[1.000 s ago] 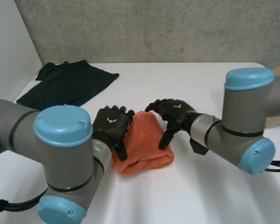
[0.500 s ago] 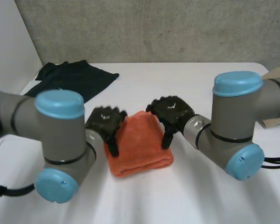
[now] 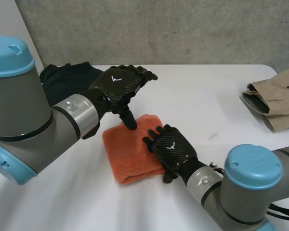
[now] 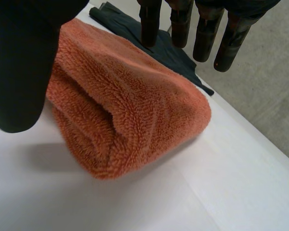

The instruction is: Fold the laundry.

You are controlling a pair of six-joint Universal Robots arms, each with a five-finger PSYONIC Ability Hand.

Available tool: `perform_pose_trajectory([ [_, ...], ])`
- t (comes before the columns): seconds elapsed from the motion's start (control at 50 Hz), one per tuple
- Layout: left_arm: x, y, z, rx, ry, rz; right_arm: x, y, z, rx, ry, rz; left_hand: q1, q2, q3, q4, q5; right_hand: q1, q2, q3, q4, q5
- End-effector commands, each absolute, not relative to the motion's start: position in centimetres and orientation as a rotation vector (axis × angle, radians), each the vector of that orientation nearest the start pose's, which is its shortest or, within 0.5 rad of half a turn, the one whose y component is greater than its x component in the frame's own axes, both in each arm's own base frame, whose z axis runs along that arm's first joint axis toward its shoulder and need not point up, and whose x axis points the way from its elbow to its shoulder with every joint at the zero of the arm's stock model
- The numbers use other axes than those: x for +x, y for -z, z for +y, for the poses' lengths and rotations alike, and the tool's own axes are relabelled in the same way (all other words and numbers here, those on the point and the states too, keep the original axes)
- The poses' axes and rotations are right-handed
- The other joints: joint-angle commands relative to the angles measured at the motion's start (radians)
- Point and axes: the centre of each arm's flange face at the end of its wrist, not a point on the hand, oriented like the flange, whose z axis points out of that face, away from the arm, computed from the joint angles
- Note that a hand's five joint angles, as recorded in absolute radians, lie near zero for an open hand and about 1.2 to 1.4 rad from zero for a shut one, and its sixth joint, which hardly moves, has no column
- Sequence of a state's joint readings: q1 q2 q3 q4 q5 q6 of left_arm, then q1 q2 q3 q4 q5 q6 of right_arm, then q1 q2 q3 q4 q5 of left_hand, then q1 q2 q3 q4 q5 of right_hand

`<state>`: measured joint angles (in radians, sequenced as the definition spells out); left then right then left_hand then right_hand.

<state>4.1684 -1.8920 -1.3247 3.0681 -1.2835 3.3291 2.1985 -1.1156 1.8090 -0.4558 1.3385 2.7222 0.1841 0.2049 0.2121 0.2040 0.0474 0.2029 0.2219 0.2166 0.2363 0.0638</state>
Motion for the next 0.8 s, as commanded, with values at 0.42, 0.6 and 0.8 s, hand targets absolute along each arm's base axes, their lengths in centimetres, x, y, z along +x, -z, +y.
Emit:
perform_pose_trajectory([
  [0.42,-32.4,-26.8,-22.9,1.302,2.263,2.474,36.8,-10.4,-22.5,-1.368,1.813,1.731,-0.003,-0.024,-0.031,-0.023,-0.041,0.099,0.080,0.086,0.066,0.064],
  [0.6,-32.4,-26.7,-22.9,1.293,2.266,2.494,38.3,-10.6,-23.5,-1.369,1.829,1.702,-0.003,-0.024,-0.031,-0.023,-0.041,0.331,0.312,0.317,0.297,0.295],
  [0.8,-32.2,-26.8,-23.1,1.270,2.271,2.504,39.2,-10.8,-24.8,-1.366,1.799,1.718,-0.003,-0.024,-0.031,-0.023,-0.041,1.193,1.174,1.180,1.160,1.158],
])
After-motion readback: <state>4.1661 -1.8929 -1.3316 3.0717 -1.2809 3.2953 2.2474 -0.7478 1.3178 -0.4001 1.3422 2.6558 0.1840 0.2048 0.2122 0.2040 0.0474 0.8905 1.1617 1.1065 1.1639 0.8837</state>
